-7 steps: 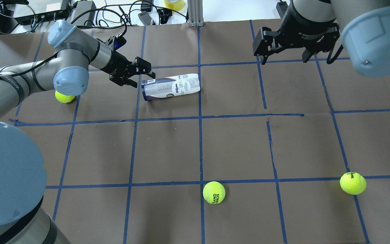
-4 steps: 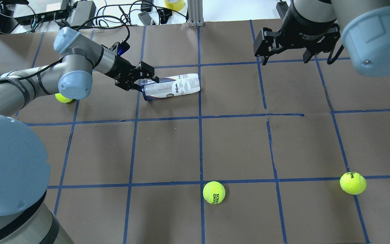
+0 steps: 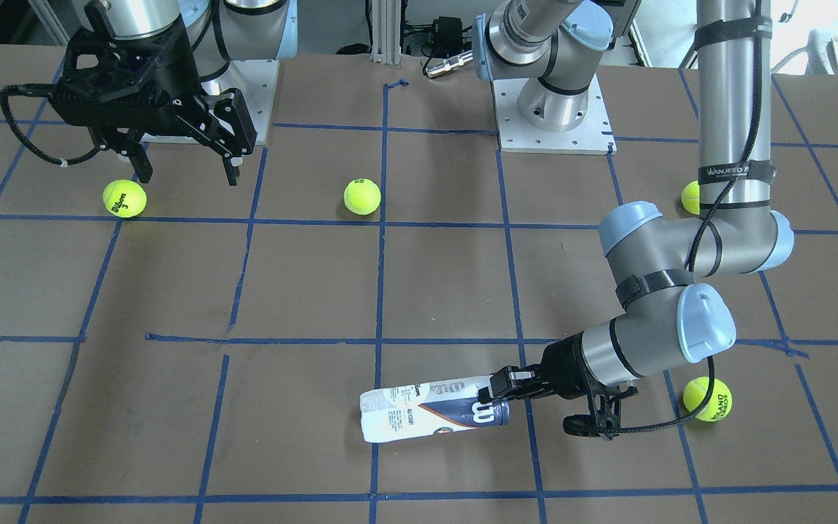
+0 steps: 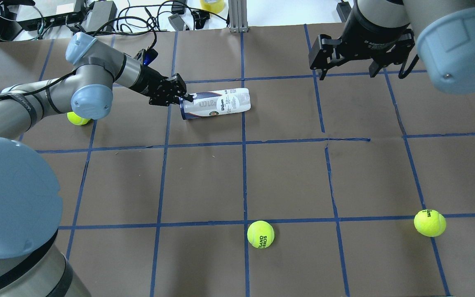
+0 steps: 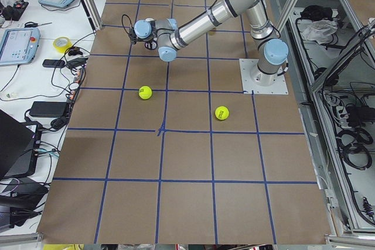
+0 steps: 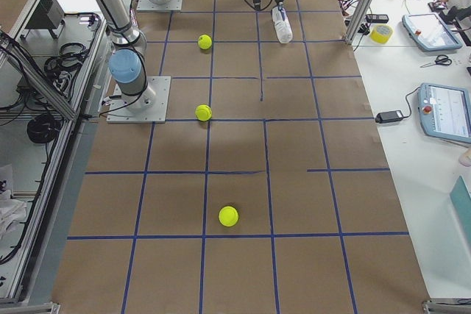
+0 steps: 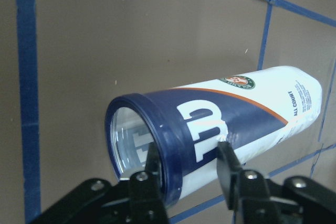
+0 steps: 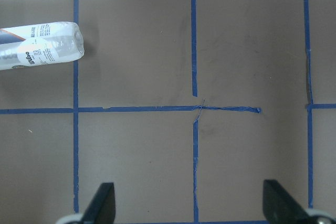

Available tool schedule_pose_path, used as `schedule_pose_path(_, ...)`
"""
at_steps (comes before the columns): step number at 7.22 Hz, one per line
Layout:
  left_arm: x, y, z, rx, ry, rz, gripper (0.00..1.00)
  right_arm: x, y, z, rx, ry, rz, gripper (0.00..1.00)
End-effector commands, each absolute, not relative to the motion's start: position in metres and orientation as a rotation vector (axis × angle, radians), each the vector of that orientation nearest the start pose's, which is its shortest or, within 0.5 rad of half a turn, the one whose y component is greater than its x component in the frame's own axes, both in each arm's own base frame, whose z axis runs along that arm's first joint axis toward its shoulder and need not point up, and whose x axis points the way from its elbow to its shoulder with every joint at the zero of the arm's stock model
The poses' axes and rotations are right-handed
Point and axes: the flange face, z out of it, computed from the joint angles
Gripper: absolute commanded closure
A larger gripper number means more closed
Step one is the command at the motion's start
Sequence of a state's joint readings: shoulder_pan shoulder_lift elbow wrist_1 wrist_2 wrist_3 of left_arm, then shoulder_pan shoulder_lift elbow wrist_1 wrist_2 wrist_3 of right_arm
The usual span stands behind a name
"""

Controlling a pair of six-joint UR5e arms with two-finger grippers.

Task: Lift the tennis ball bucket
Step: 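Lift the can with the left gripper and tilt it upright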

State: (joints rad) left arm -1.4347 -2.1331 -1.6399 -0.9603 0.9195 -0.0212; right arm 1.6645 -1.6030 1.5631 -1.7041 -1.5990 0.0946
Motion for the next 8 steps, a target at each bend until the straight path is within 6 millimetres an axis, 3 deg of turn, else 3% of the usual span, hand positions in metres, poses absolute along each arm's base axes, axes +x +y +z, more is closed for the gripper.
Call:
schedule_pose_path(1,-0.100,-0.682,0.252,0.297,-2.494,0.095,1.00,0.178,-0.478,0.523,-0.001,3.140,-0.276,0.00)
schedule_pose_path(4,-0.088,-0.705,0.343,0.351,-2.653,0.247,1.00,0.178,-0.479,0.521,-0.001,3.139,-0.275,0.00)
schedule_pose_path(5,-0.087,-0.710,0.362,0.356,-2.693,0.253,1.00,0.176,-0.480,0.520,0.004,3.145,-0.269,0.00)
schedule_pose_path(6,-0.097,-0.711,0.380,0.338,-2.699,0.273,1.00,0.176,-0.479,0.521,0.004,3.144,-0.272,0.00)
schedule_pose_path(7,-0.113,-0.706,0.385,0.310,-2.759,0.275,1.00,0.176,-0.479,0.520,0.002,3.148,-0.268,0.00)
schedule_pose_path(8,-0.153,-0.696,0.385,0.202,-2.859,0.285,1.00,0.175,-0.478,0.521,0.005,3.151,-0.268,0.00)
